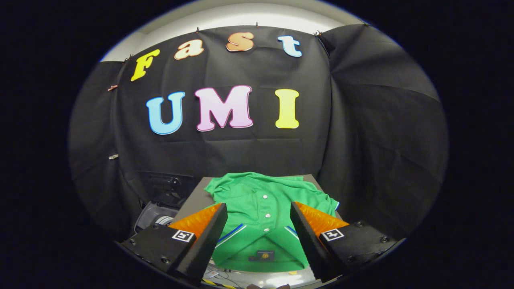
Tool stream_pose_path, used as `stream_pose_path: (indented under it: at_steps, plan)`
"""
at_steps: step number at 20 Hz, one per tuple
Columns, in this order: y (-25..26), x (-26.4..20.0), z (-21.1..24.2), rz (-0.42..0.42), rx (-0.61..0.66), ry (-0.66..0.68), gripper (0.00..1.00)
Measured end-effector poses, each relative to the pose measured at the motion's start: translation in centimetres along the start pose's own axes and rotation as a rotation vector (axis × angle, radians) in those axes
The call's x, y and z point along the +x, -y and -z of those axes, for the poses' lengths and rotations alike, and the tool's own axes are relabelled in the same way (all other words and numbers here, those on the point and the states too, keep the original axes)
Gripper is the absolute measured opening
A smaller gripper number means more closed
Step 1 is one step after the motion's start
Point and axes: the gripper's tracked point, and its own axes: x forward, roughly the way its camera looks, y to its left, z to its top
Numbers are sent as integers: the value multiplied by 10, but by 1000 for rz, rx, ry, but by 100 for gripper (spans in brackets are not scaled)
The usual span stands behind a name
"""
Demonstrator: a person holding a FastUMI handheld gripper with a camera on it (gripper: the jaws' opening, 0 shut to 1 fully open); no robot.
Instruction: Put the clothes into the washing machine and then close the washing machine lid.
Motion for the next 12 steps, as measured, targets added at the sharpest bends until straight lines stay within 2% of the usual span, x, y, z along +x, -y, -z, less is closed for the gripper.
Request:
stream_pose_path:
  at_steps: [5,8,12]
  plan:
    - [12,59,10,25,-16,-114,99]
    - [1,87,28,11,-39,-181,99]
    - [-3,113,44,33,-94,-240,99]
